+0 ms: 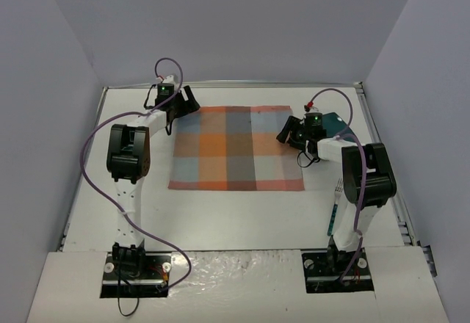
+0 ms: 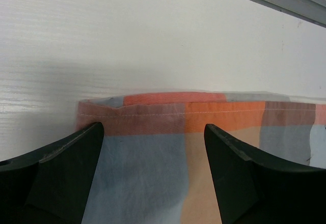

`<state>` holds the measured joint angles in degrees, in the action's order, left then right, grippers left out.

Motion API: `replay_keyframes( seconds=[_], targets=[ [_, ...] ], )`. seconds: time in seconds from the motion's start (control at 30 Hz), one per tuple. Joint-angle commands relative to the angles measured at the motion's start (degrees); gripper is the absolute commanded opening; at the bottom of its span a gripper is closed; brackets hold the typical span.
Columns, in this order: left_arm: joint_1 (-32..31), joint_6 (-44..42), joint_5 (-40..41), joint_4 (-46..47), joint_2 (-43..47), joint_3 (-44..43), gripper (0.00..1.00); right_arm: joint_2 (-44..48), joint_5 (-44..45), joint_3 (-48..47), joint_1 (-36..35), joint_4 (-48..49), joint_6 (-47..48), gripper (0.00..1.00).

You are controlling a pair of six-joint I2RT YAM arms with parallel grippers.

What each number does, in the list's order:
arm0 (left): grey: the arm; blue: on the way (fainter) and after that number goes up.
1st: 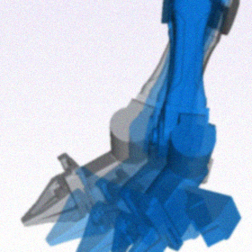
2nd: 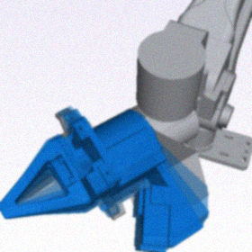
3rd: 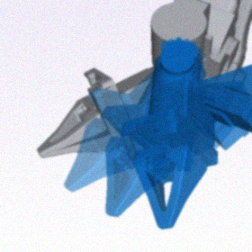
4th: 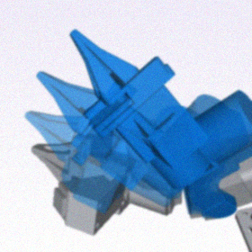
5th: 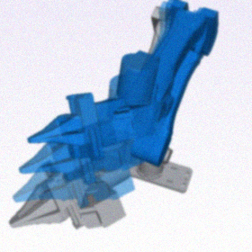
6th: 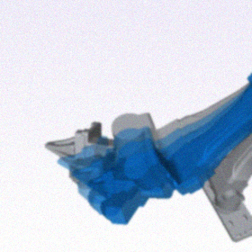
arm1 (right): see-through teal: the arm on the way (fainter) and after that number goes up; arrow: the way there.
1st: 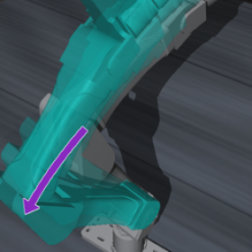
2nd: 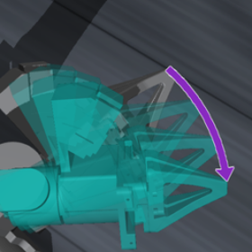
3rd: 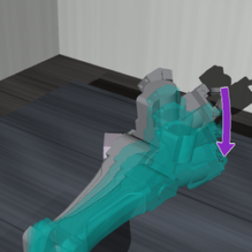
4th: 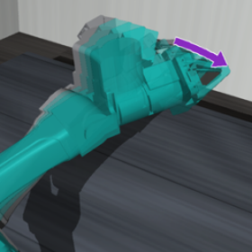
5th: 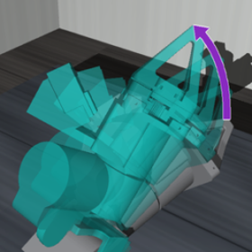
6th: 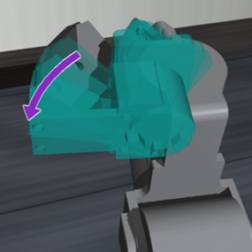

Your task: Set the dinner table for one person

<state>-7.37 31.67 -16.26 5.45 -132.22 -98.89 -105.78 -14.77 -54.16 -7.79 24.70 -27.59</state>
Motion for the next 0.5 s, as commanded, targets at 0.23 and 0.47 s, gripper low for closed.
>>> replay_keyframes(
  seconds=[0.23,0.47],
  targets=[
    [-0.6,-5.6,1.7,-3.4,9.5,-6.7,0.85,12.1,4.9,-4.4,0.6,-4.2,1.9,0.66],
    [-5.0,-11.1,8.3,-17.9,23.0,-9.0,0.97,27.6,10.7,0.6,2.9,-6.6,-1.8,0.77]
  ],
)
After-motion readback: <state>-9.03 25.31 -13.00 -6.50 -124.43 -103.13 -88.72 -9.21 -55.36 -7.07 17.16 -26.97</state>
